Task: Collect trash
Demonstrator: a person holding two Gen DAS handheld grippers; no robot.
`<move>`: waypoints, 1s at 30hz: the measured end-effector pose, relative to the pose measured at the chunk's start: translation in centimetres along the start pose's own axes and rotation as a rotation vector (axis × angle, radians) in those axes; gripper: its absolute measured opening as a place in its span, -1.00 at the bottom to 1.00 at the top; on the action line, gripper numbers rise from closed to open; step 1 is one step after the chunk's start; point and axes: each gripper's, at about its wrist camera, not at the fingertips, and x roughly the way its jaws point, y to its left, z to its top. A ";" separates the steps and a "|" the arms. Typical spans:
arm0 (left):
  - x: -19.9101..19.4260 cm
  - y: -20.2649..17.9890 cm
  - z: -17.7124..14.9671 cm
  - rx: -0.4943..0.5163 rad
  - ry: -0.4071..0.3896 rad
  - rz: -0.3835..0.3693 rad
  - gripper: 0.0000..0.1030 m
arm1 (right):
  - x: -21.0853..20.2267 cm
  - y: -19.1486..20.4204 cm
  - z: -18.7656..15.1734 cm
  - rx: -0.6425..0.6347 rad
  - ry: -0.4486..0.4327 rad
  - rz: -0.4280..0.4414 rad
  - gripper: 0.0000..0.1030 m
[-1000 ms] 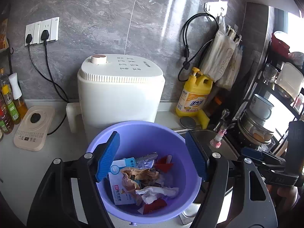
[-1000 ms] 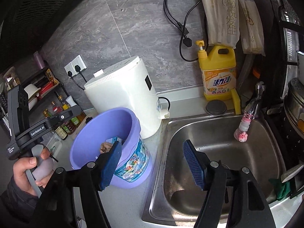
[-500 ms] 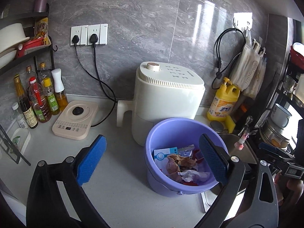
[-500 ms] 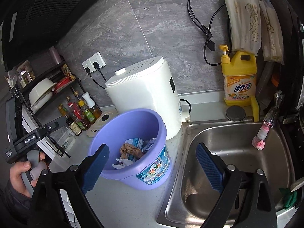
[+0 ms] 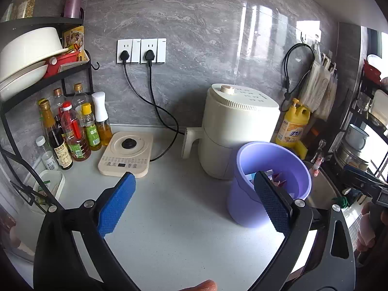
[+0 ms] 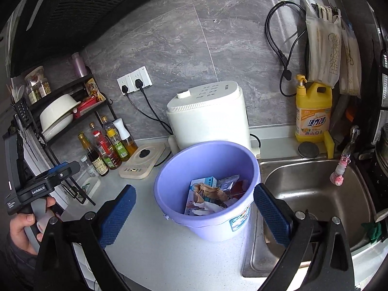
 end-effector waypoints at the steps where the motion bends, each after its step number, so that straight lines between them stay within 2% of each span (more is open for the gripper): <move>1: -0.3 0.7 -0.2 0.001 0.006 0.000 0.88 | -0.1 0.6 -0.2 0.003 0.001 -0.017 0.85; 8: -3.4 3.7 -2.0 0.043 -0.002 -0.024 0.88 | -1.8 5.0 -2.3 0.017 -0.005 -0.080 0.85; 17: -7.2 5.5 -4.3 0.033 -0.026 -0.047 0.88 | -4.7 9.7 -5.1 -0.017 -0.008 -0.095 0.85; 30: -9.6 7.2 -5.6 0.026 -0.052 -0.045 0.88 | -6.3 12.0 -7.5 -0.031 0.004 -0.113 0.85</move>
